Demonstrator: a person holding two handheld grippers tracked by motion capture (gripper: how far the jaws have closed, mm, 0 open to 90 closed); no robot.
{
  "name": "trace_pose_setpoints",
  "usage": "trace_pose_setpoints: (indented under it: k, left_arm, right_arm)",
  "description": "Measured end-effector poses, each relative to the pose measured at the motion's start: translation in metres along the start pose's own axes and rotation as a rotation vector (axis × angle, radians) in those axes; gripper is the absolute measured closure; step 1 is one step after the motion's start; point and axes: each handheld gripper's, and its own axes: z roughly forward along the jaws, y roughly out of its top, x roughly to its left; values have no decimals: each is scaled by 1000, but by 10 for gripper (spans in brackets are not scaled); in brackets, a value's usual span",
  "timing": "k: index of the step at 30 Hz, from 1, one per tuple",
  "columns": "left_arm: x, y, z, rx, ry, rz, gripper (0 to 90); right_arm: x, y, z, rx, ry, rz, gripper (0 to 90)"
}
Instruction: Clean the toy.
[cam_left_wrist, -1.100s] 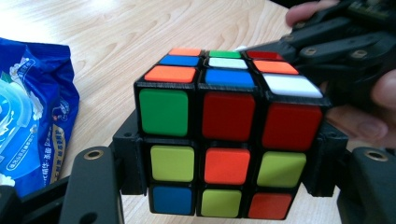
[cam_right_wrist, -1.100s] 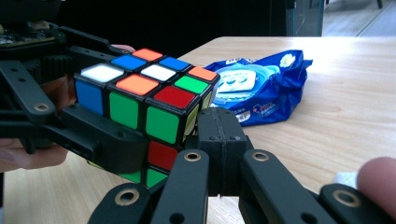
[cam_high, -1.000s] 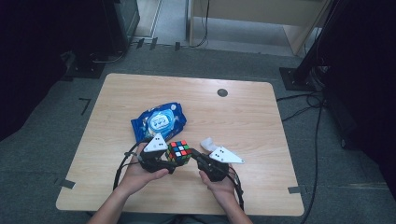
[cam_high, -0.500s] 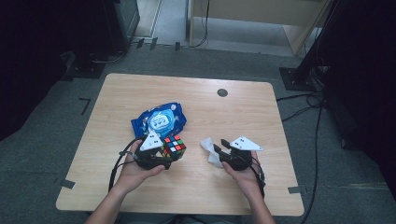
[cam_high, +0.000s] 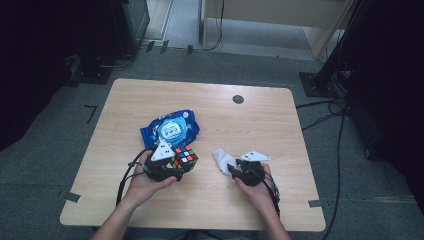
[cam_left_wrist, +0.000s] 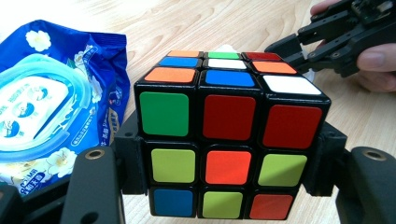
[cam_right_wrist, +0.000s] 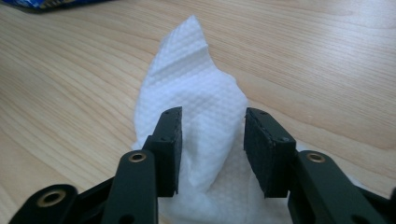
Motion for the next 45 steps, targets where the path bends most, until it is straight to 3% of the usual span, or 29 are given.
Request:
trace_pose_setpoints:
  k: [4,10,13,18,24,30,31,37,45]
  left_arm:
    - [0,0,0,-2,-3,-1,337]
    - [-2,-1,3,3,-11,0,337]
    - [-3,0,3,-4,-14,7,337]
    - [-3,0,4,-1,-18,11,337]
    - [-6,0,6,11,-12,19,337]
    - [-14,0,12,30,-33,51,338]
    - [-19,1,15,40,-27,64,338]
    - [-34,3,20,47,-43,109,338]
    - [-42,4,20,35,-45,132,338]
  right_arm:
    - [-1,-2,2,3,-8,-11,648]
    - [4,-2,3,3,16,-39,857]
    - [7,-1,2,-5,3,-42,884]
    - [17,13,-16,-132,66,-9,889]
    - [45,32,-46,-293,139,-49,891]
    - [65,43,-64,-384,215,-55,891]
    - [75,47,-70,-408,254,-58,891]
    - [96,49,-68,-407,313,-73,890]
    - [100,39,-47,-377,271,-81,889]
